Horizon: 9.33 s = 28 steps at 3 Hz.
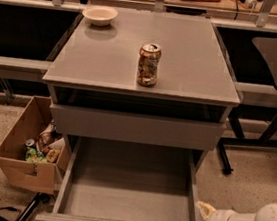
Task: Close middle drawer
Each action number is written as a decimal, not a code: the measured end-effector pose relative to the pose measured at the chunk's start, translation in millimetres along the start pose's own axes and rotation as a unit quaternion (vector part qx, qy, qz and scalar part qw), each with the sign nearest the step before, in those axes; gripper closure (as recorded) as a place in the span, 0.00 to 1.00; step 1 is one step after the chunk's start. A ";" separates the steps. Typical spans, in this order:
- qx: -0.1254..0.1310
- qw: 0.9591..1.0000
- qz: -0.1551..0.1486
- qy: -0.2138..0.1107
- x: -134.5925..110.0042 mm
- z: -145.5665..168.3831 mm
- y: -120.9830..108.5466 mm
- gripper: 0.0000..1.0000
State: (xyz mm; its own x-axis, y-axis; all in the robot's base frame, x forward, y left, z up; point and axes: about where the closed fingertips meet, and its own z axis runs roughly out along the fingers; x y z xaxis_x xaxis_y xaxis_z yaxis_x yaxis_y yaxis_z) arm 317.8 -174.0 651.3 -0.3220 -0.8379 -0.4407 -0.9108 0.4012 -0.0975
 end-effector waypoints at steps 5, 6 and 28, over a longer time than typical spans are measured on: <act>-0.089 0.992 0.079 -0.039 23.7 132.6 56.2 1.00; -0.106 0.989 0.086 -0.051 30.7 175.8 80.3 1.00; 0.101 0.991 -0.049 -0.076 46.5 253.4 -217.9 1.00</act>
Offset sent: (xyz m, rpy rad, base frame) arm -0.0044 0.0062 -0.0446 0.0286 0.0320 -0.0289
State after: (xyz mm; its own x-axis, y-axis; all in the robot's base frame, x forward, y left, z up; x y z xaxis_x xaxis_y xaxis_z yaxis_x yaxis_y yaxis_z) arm 566.9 -206.6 426.0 -0.1770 -0.8172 -0.5485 -0.8608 0.3987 -0.3163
